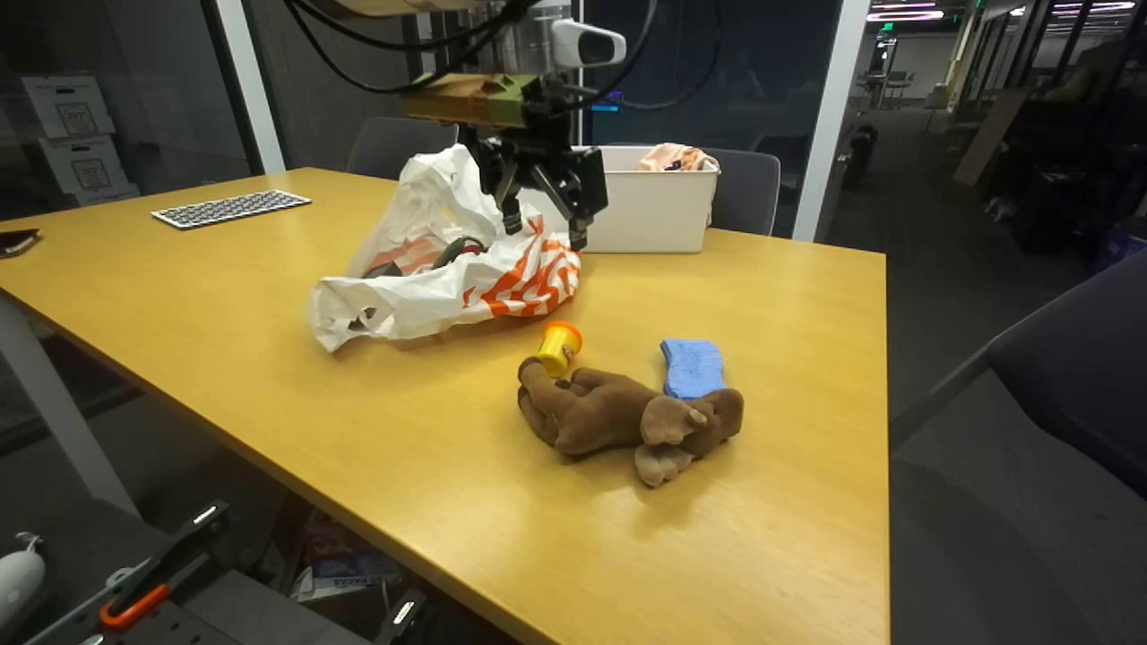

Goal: Put the duster, the turnip plush toy, the yellow container, the moose toy and the blue sponge in the plastic

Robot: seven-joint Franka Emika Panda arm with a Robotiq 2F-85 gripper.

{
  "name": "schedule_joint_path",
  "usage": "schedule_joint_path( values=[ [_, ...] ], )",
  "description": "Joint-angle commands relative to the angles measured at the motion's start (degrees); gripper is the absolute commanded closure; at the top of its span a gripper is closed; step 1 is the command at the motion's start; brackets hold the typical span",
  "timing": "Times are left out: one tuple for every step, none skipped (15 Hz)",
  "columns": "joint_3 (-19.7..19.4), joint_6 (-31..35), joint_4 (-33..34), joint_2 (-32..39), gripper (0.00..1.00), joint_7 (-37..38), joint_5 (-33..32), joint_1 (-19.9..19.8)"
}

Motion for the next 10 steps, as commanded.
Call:
schedule_joint_path(
  values=[
    [0.63, 2.9, -2.44, 2.26, 0.0, -2.43, 0.47, -0.24],
    [0.76, 3.62, -2.95, 3.05, 0.0, -3.03, 0.29, -0.15],
    [0.88, 4.27, -3.56, 3.55, 0.0, -4.07, 0.44, -0.06],
    [1.02, 5.11, -3.77, 4.63, 0.0, -4.61, -0.04, -0.03],
    [1.11, 5.55, -3.96, 5.58, 0.0, -5.45, -0.31, -0.03],
    [1.16, 6.73, -4.27, 6.44, 0.0, -5.98, -0.81, -0.05],
    [1.14, 7.96, -4.31, 7.49, 0.0, -6.61, -1.08, -0.12],
    [1.0, 8.97, -4.1, 8.59, 0.0, -6.59, -1.9, -0.22],
    [0.92, 9.87, -3.85, 9.54, 0.0, -7.03, -1.94, -0.28],
    [0.78, 11.15, -3.68, 10.46, 0.0, -6.76, -2.77, -0.3]
  ],
)
